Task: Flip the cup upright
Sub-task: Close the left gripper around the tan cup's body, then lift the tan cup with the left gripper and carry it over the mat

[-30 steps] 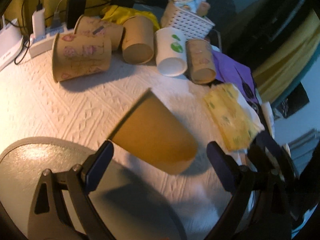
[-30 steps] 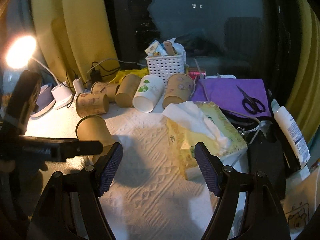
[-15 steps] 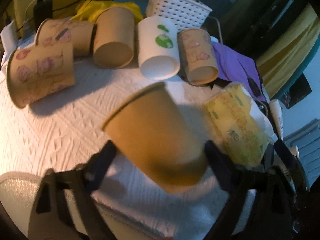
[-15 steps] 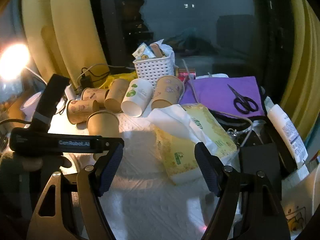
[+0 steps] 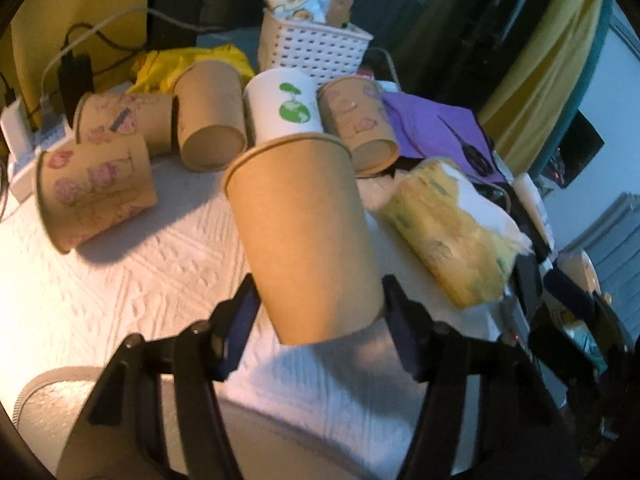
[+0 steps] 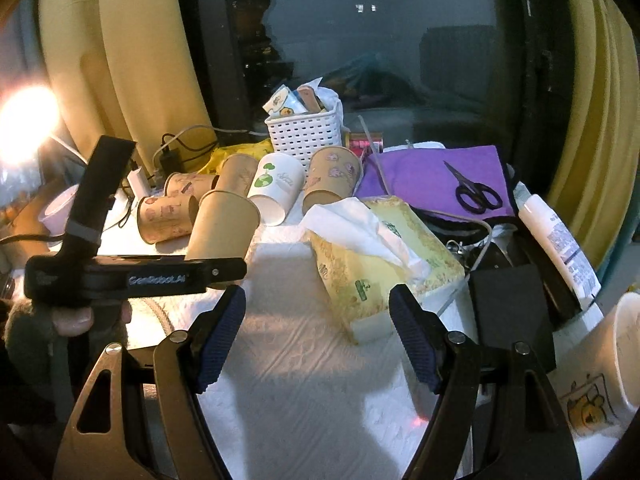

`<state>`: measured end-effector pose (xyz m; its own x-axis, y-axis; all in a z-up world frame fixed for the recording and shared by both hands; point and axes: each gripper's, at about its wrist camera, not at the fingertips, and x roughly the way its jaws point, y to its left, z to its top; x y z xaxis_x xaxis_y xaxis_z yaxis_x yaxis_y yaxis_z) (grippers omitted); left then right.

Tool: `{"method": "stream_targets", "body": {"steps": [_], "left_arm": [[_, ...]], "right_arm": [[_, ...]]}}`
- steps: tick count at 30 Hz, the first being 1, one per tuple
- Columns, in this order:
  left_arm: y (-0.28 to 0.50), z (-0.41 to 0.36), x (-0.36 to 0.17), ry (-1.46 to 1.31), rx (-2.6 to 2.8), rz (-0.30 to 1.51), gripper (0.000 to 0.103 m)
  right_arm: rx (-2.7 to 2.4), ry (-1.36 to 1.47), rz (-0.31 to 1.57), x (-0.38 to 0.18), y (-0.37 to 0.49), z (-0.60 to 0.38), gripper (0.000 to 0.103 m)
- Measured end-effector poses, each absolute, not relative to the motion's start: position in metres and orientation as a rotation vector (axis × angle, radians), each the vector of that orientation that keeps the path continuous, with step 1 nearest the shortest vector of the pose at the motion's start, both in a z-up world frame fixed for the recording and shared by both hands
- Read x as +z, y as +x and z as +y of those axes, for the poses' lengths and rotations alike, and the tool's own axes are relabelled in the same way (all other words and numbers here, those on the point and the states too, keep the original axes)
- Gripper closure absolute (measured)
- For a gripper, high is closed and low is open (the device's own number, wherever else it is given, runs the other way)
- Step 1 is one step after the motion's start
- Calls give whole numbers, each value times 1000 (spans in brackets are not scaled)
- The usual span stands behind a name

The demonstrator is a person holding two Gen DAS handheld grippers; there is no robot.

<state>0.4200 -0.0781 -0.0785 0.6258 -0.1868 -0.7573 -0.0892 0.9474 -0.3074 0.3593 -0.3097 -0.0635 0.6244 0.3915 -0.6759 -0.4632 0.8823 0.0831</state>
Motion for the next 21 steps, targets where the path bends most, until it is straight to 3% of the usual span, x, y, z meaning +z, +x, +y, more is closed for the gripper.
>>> {"method": "stream_targets", "body": {"steps": [21], "left_arm": [[264,-45,-57,-323,-135,776,41]], "right_arm": [[518,-82,730,-31,269,-264,25]]}}
